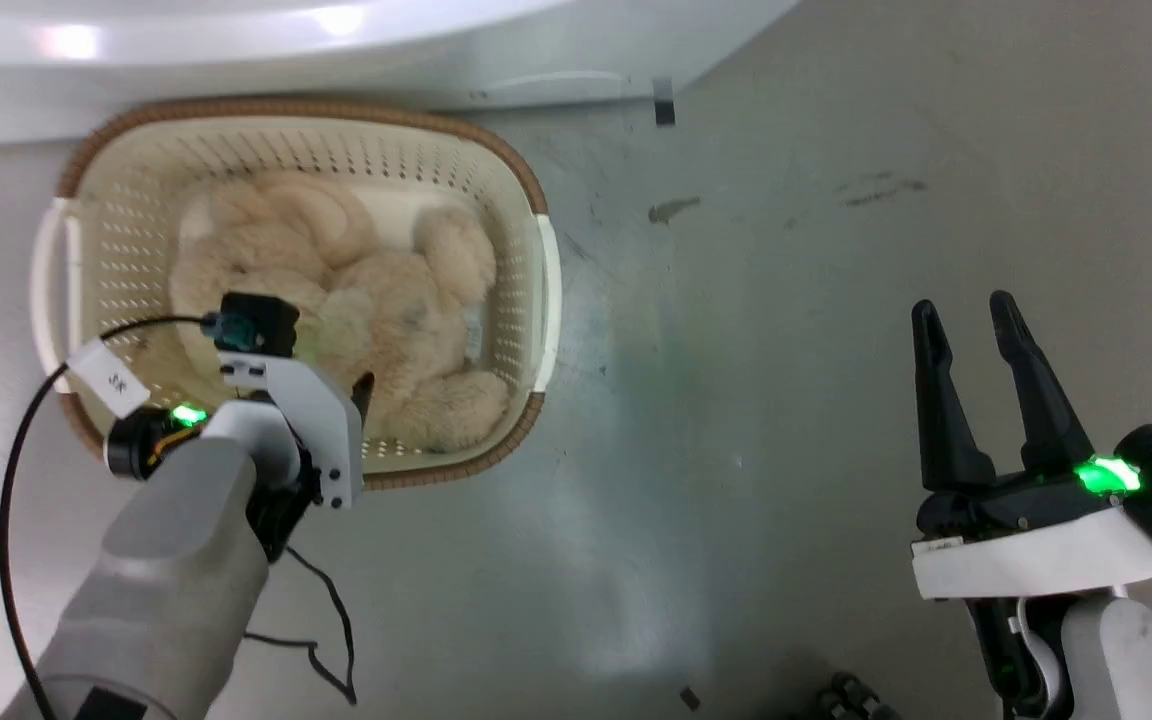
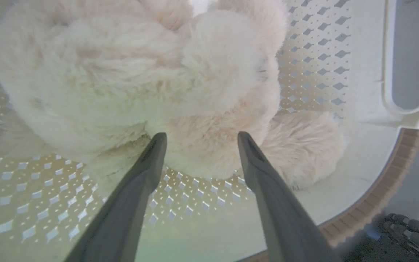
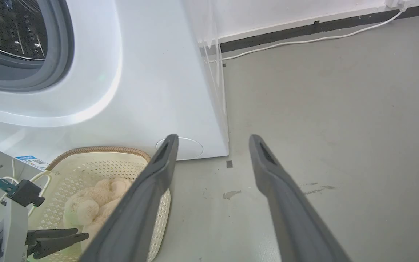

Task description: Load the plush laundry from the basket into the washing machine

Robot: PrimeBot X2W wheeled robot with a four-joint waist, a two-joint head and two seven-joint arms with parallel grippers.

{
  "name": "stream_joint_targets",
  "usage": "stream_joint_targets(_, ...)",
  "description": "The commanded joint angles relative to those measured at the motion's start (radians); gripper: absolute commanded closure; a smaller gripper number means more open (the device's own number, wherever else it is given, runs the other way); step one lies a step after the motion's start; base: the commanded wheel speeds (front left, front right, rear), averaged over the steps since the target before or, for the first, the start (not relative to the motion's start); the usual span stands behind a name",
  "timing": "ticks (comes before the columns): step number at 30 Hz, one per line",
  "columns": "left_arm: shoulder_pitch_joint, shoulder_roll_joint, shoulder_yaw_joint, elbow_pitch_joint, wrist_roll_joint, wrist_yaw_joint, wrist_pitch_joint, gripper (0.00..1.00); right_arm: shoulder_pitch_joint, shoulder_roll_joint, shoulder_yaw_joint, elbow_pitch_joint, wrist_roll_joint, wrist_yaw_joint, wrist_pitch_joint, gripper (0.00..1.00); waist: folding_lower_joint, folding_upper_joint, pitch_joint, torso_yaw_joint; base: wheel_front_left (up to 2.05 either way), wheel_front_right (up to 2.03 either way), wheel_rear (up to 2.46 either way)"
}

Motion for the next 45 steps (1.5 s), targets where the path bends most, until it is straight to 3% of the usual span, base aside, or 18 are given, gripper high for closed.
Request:
stream_joint_targets(1,-0.032,0.004,-0.019,0.020,-0.011,-0.005,0.003,0.00,-0.022,-0.001,0.002,-0.003,0.011,0.001,-0.010,0.00,-0.0001,0.0000,0.025,-0.010,0.00,0.00,0.00)
stream_joint_targets(14,-0.174,0.034,-0.096,0.124,-0.071,-0.021,-0.027,0.00,-0.075,-0.001,0.046,-0.028,0.018,0.001,-0.030,0.00,-0.0001,0.0000,0.148,-0.041,0.00,0.00,0.00)
stream_joint_targets(43,-0.253,0.044,-0.163,0.202,-0.029,0.005,-0.062,0.00,-0.090,-0.001,0.062,-0.038,0.040,0.001,-0.030,0.00,-0.0001,0.0000,0.216,-0.084,0.00,0.00,0.00)
stream_joint_targets(44,-0.255,0.043,-0.166,0.203,-0.029,0.002,-0.060,1.00,-0.091,-0.001,0.063,-0.037,0.041,0.001,-0.030,0.00,-0.0001,0.0000,0.217,-0.084,0.00,0.00,0.00)
stream_joint_targets(45,-0.255,0.042,-0.169,0.202,-0.029,-0.001,-0.060,1.00,-0.093,-0.001,0.063,-0.036,0.041,0.001,-0.030,0.00,-0.0001,0.0000,0.218,-0.084,0.00,0.00,0.00)
